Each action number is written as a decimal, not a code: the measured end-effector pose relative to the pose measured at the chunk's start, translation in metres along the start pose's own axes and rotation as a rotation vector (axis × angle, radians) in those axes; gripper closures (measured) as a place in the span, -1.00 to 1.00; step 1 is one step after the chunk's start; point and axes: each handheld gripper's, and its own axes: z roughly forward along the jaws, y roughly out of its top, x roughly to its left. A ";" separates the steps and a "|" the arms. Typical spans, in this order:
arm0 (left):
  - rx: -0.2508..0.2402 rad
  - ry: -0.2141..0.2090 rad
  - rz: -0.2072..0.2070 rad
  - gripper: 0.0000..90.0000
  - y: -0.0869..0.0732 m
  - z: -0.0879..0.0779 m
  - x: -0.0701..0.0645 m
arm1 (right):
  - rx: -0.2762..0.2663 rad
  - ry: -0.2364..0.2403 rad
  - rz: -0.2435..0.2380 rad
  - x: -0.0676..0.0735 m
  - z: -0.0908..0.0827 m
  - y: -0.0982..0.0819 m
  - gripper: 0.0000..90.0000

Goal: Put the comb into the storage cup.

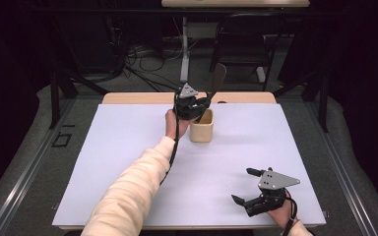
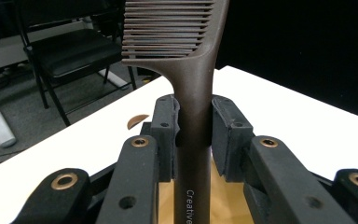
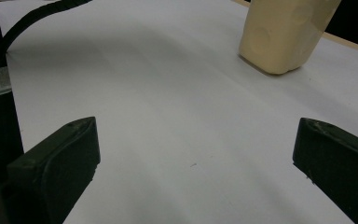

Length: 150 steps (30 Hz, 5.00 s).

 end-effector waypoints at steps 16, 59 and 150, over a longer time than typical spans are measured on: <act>0.038 -0.006 0.019 0.60 -0.005 0.001 -0.001 | -0.001 0.000 0.000 0.000 0.000 0.000 -1.00; 0.107 -0.042 0.015 0.60 -0.012 0.002 -0.002 | -0.002 0.000 -0.001 -0.001 -0.001 0.000 -1.00; 0.334 0.061 -0.013 -1.00 -0.055 -0.138 0.003 | 0.008 -0.007 -0.001 0.000 0.001 0.000 -1.00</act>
